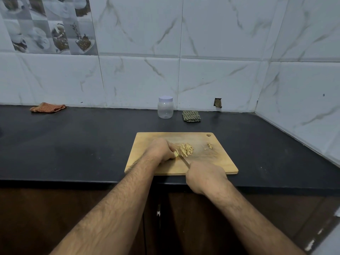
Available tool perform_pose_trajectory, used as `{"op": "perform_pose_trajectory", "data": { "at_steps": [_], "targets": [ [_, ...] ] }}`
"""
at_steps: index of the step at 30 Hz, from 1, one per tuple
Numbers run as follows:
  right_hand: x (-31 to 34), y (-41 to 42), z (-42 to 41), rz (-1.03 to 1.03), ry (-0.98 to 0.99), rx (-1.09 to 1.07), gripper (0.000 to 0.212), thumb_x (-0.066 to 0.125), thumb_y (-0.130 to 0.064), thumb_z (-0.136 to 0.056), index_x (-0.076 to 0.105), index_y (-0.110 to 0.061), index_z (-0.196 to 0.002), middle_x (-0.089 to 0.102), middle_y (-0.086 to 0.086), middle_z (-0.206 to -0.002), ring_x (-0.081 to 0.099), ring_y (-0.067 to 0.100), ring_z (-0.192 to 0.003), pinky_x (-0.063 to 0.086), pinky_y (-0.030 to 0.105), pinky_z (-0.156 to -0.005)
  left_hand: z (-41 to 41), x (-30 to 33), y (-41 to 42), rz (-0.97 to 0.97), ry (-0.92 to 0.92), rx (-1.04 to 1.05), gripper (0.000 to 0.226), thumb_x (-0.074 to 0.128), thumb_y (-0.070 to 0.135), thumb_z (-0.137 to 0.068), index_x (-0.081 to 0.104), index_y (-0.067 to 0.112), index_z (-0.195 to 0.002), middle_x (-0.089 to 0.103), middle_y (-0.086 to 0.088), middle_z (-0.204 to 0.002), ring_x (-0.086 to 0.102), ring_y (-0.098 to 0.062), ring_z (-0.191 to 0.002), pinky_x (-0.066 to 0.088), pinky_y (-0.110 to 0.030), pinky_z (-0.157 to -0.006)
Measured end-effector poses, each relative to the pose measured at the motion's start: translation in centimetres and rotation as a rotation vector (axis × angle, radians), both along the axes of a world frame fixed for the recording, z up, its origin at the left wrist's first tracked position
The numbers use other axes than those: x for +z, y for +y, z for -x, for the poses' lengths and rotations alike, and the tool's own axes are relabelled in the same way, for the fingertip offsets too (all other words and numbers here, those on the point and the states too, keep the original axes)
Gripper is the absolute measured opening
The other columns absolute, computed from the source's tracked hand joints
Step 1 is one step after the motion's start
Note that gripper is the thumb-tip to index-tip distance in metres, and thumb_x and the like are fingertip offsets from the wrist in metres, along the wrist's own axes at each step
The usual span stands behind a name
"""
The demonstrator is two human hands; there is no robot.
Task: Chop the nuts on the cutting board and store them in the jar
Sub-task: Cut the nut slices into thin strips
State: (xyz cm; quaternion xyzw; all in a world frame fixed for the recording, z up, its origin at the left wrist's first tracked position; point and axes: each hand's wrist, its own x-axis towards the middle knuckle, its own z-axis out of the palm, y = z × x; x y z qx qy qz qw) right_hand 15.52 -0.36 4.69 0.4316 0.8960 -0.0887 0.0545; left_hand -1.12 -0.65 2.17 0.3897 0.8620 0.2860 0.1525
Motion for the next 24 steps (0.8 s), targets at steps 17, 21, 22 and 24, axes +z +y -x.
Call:
{"op": "perform_pose_trajectory", "data": {
  "at_steps": [17, 21, 22, 24],
  "targets": [
    [0.5, 0.3, 1.6, -0.078, 0.016, 0.007, 0.028, 0.045, -0.019, -0.098, 0.064, -0.014, -0.117, 0.062, 0.005, -0.104, 0.054, 0.023, -0.088, 0.044, 0.032, -0.072, 0.2, -0.9, -0.2, -0.072, 0.041, 0.046, 0.013, 0.078, 0.020, -0.078, 0.074, 0.030, -0.085, 0.071, 0.015, -0.108, 0.064, -0.009, -0.096, 0.052, -0.024, -0.084],
    [0.5, 0.2, 2.4, -0.089, 0.002, 0.019, 0.030, 0.045, -0.018, -0.098, 0.063, -0.013, -0.122, 0.063, 0.006, -0.123, 0.060, 0.025, -0.107, 0.044, 0.034, -0.076, 0.1, -0.8, -0.2, -0.041, 0.077, 0.025, 0.012, 0.075, 0.018, -0.079, 0.076, 0.027, -0.087, 0.072, 0.013, -0.103, 0.064, -0.011, -0.095, 0.053, -0.024, -0.081],
    [0.5, 0.3, 2.5, -0.090, -0.001, 0.018, 0.031, 0.046, -0.018, -0.098, 0.063, -0.012, -0.123, 0.063, 0.007, -0.124, 0.060, 0.025, -0.109, 0.043, 0.034, -0.076, 0.1, -0.7, -0.2, -0.025, 0.091, 0.015, 0.012, 0.074, 0.018, -0.080, 0.077, 0.027, -0.088, 0.072, 0.012, -0.103, 0.064, -0.011, -0.095, 0.053, -0.025, -0.081],
    [0.5, 0.3, 2.6, -0.091, -0.004, 0.017, 0.031, 0.046, -0.018, -0.098, 0.063, -0.012, -0.123, 0.063, 0.007, -0.124, 0.060, 0.025, -0.109, 0.043, 0.034, -0.077, 0.2, -0.6, -0.1, -0.013, 0.101, 0.009, 0.015, 0.074, 0.018, -0.081, 0.077, 0.027, -0.093, 0.072, 0.012, -0.104, 0.064, -0.011, -0.092, 0.053, -0.025, -0.079]
  ]
}}
